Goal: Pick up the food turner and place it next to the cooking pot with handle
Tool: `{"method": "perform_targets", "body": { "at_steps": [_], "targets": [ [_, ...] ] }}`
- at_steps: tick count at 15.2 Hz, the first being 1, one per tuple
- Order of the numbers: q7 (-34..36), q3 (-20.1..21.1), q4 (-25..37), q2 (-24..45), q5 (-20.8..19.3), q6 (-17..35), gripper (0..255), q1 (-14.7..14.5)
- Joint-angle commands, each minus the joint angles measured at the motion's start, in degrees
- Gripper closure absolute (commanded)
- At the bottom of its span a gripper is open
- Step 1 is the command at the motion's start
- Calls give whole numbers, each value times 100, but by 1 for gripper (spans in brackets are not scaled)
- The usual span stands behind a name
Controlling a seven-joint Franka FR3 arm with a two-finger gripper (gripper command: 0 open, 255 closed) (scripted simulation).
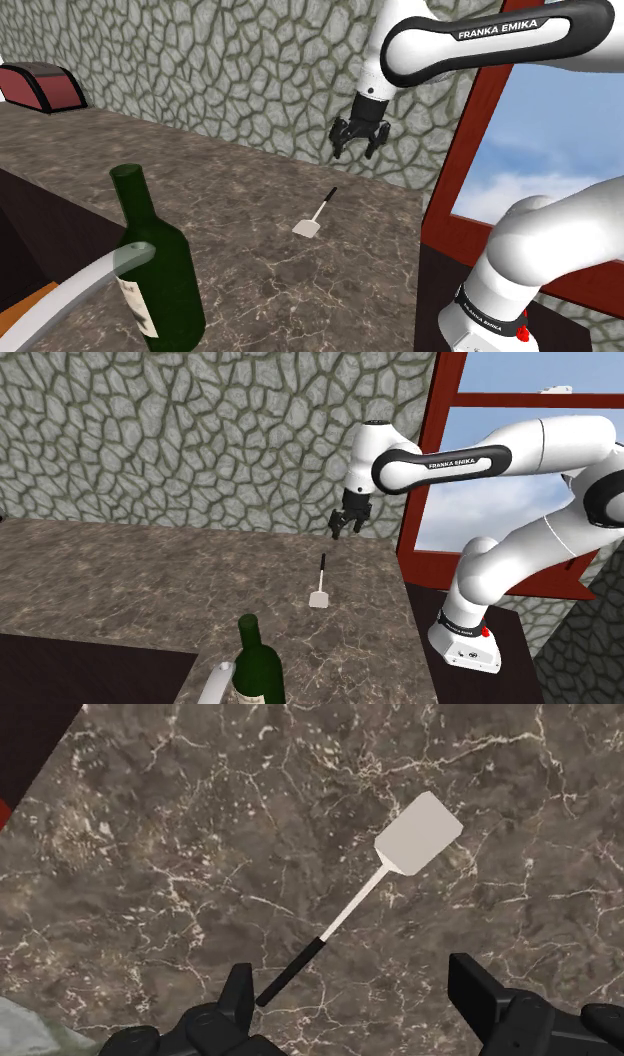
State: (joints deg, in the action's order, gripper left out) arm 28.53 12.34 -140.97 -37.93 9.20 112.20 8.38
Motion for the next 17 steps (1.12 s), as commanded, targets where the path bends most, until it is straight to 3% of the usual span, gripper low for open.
{"method": "perform_targets", "body": {
  "at_steps": [1,6,11,17],
  "targets": [
    [798,348,-43,396,22,384,0,212],
    [2697,1100,28,1381,-125,1067,0,767],
    [4732,1711,277,2549,-616,1625,0,1349],
    [5129,1802,148,2985,-874,2099,0,1443]
  ]
}}
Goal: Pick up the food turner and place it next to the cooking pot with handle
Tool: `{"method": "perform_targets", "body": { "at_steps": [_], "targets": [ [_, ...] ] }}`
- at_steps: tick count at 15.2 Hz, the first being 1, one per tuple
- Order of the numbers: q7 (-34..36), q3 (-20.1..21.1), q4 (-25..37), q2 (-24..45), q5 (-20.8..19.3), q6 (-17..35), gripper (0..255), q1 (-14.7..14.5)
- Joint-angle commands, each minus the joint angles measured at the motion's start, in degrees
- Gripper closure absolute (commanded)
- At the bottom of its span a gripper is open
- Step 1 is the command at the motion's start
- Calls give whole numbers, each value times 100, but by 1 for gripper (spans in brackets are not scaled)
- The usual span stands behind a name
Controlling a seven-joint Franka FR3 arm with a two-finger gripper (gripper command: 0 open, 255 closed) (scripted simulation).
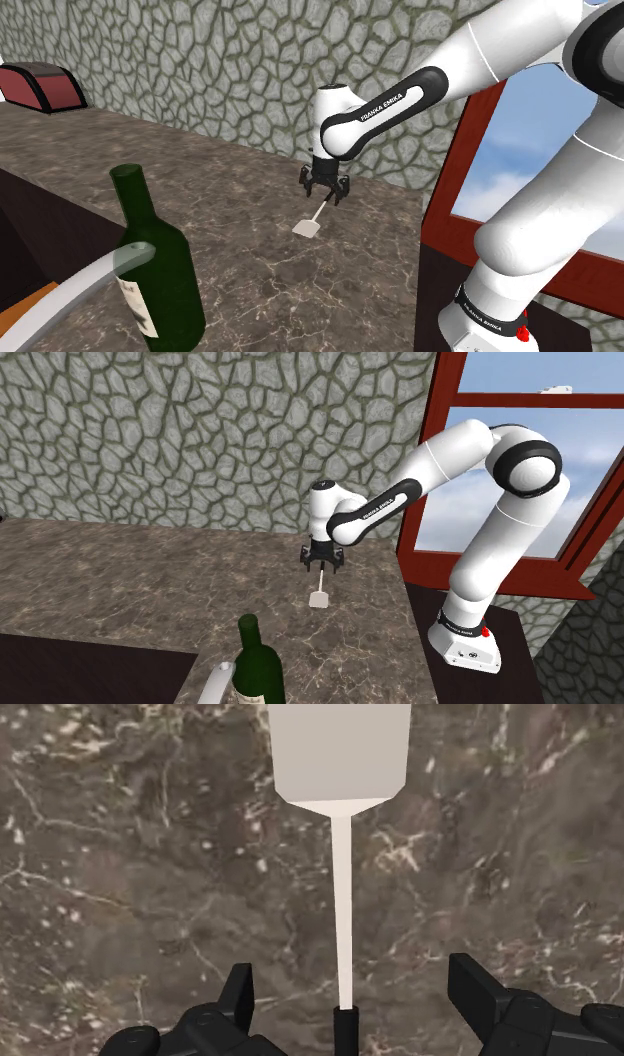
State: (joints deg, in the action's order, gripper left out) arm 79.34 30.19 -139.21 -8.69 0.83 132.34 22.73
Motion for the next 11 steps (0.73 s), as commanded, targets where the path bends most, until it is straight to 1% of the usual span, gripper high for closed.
{"method": "perform_targets", "body": {
  "at_steps": [1,3,10,11],
  "targets": [
    [79,26,-58,121,-77,167,0,17],
    [129,39,-103,219,-146,297,0,32],
    [128,38,-103,218,-145,296,0,32],
    [128,38,-103,218,-145,296,255,32]
  ]
}}
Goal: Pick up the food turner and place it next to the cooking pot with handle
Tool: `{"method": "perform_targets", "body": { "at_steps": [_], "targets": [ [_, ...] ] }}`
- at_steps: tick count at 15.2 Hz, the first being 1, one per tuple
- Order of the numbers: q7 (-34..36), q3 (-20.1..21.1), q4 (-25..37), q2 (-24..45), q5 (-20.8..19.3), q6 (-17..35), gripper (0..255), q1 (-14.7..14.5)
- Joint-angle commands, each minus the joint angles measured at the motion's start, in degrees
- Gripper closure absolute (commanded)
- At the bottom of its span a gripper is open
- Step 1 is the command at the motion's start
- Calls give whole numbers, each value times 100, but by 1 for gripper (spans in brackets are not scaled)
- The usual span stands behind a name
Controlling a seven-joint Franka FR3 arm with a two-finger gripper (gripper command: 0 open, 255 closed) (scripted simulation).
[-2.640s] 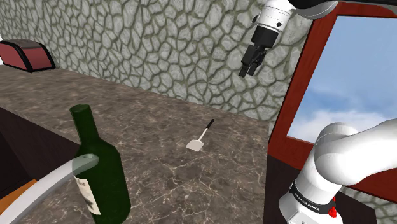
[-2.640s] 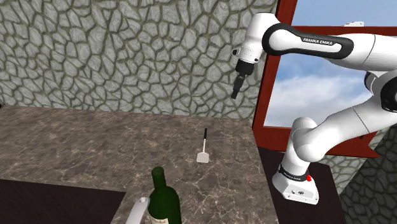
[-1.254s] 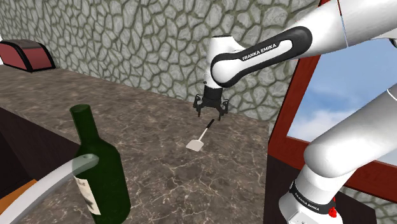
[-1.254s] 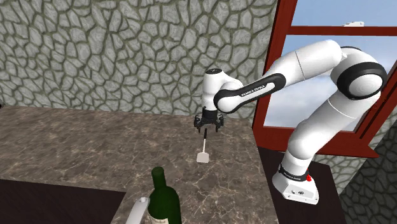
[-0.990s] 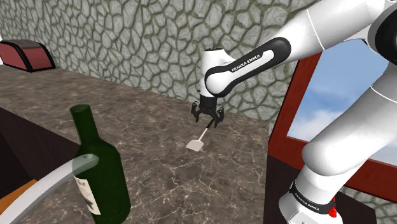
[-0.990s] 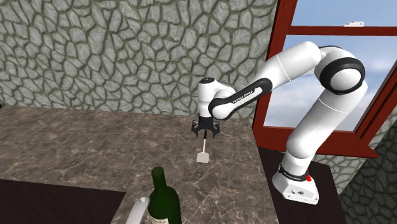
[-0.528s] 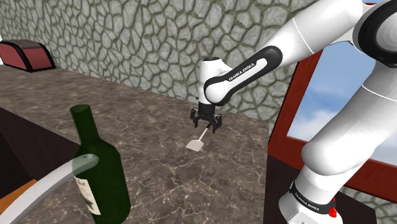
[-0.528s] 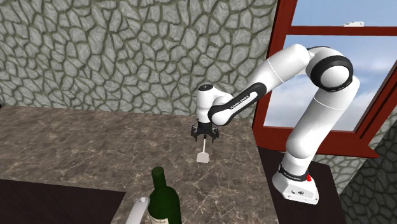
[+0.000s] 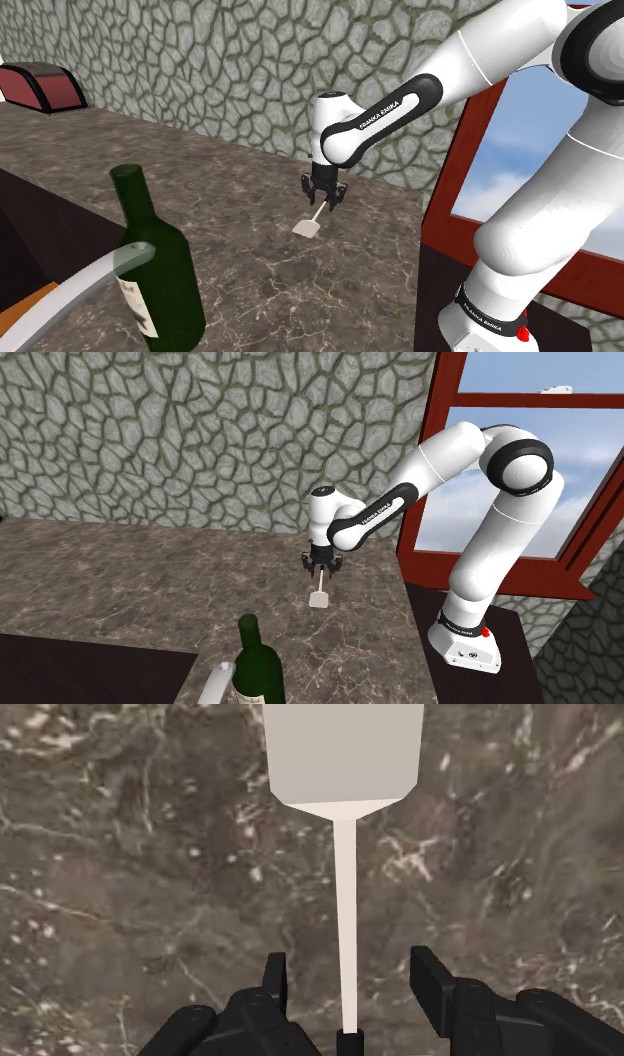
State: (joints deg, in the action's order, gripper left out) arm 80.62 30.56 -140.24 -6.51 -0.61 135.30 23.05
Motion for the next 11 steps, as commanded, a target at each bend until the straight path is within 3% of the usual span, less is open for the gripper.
{"method": "perform_targets", "body": {
  "at_steps": [1,11],
  "targets": [
    [0,0,0,0,0,0,255,0],
    [-69,-20,60,-120,83,-164,255,-14]
  ]
}}
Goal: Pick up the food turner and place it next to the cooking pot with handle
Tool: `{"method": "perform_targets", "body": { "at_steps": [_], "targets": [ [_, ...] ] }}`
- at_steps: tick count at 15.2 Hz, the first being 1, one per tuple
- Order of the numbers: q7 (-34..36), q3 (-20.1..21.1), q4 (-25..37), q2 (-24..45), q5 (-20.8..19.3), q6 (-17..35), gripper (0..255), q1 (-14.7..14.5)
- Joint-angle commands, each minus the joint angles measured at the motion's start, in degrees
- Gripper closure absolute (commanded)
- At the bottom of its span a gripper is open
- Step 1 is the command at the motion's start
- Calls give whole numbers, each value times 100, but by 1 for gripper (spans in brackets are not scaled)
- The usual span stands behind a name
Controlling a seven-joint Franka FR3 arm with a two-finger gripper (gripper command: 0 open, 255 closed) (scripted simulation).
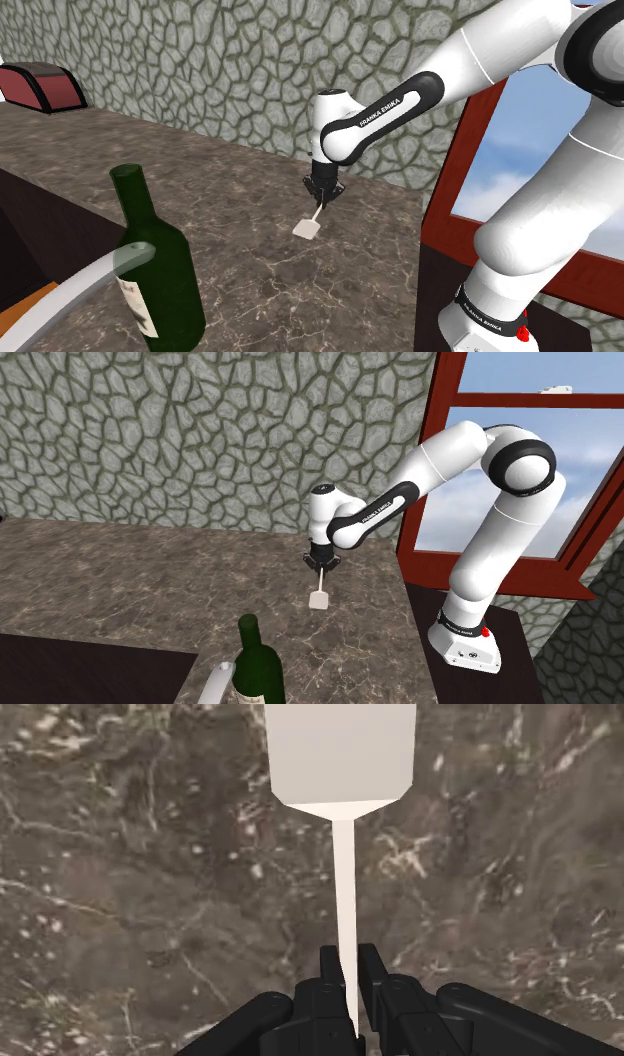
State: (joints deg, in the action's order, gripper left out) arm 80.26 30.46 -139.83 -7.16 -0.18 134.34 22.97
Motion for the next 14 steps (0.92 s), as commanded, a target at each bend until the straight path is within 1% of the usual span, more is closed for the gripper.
{"method": "perform_targets", "body": {
  "at_steps": [1,14],
  "targets": [
    [-66,-20,51,-114,77,-150,255,-13],
    [-361,-179,579,-718,384,-1221,255,-78]
  ]
}}
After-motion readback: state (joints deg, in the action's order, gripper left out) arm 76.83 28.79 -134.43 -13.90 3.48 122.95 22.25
